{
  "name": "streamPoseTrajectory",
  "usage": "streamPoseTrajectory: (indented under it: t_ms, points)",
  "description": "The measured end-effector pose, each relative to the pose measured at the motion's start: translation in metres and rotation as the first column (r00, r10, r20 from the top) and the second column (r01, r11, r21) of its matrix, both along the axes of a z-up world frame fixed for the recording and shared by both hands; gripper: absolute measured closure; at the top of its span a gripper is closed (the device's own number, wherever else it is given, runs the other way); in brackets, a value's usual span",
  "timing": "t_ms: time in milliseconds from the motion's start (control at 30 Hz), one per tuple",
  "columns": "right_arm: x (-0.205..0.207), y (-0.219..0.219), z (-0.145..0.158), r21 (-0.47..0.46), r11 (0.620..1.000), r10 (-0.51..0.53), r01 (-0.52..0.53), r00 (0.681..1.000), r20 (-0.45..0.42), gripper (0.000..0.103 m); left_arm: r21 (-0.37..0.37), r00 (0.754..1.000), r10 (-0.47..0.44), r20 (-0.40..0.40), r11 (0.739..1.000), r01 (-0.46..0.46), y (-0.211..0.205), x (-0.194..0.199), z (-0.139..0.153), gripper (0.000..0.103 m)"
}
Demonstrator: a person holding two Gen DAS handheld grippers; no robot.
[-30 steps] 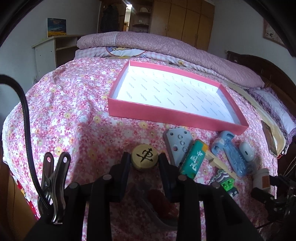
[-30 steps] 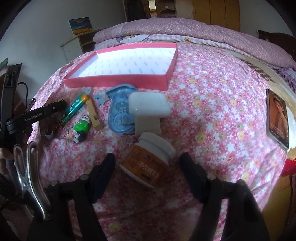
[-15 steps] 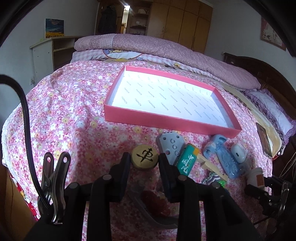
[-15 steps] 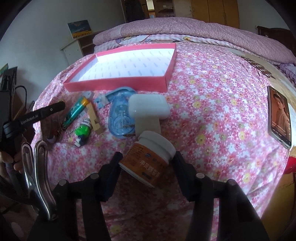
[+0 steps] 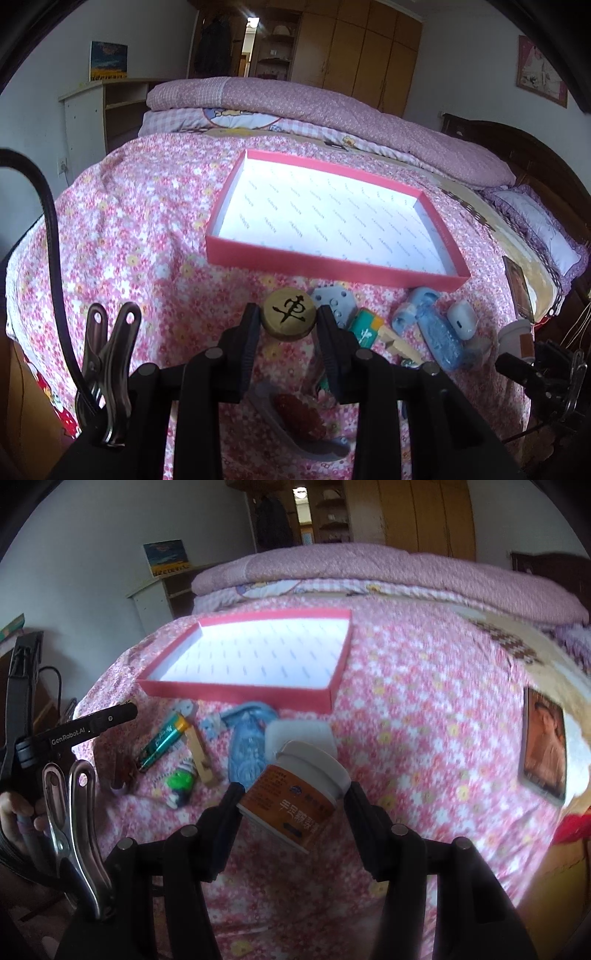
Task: Organize rigid objects
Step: 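Carry the wooden tile and white jar into the pink box and release both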
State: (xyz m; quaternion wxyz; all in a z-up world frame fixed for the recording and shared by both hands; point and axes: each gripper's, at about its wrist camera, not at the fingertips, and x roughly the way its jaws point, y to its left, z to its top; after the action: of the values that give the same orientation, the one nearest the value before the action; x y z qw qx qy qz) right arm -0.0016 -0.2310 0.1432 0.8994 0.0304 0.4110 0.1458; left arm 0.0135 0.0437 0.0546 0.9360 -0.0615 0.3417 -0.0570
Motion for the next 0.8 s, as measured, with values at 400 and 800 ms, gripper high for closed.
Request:
streamPoseTrajectory:
  t_ms: [400,800]
  points:
    - [0.011,0.011,0.015,0.012,0.999,0.035,-0.036,0.999,0.042,0.046,0.001,0.999,-0.022,0.032,1.0,0.022,-0.011,0.018,0.017,0.07]
    - [0.054,0.026,0.031,0.024,0.998,0.06,-0.061,0.997,0.048,0.046,0.027,1.0,-0.02,0.02,0.999,0.02,-0.016,0.049,0.026,0.07]
